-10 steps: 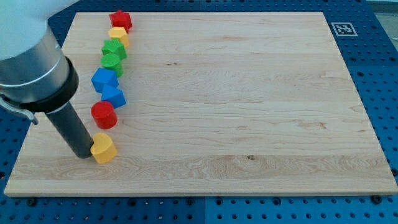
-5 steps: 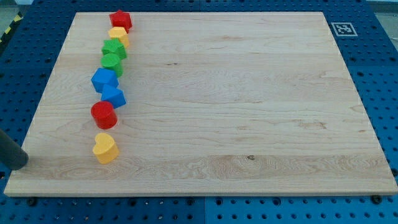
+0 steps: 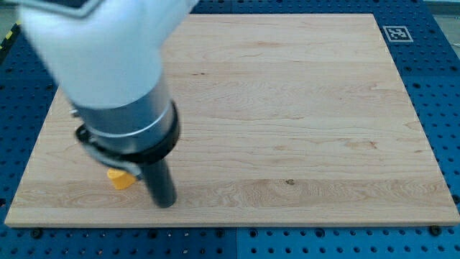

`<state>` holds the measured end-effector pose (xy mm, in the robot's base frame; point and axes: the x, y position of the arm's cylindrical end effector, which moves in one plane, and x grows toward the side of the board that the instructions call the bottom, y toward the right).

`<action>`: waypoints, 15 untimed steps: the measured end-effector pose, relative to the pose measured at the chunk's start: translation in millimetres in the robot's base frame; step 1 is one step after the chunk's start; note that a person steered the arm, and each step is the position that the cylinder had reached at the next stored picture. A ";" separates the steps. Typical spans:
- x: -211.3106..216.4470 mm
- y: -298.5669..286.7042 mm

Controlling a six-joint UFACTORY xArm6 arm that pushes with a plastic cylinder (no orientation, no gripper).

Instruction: Slide the blue triangle bottom of the blue cube

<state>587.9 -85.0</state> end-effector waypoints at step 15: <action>-123.4 -51.0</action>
<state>464.5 -136.0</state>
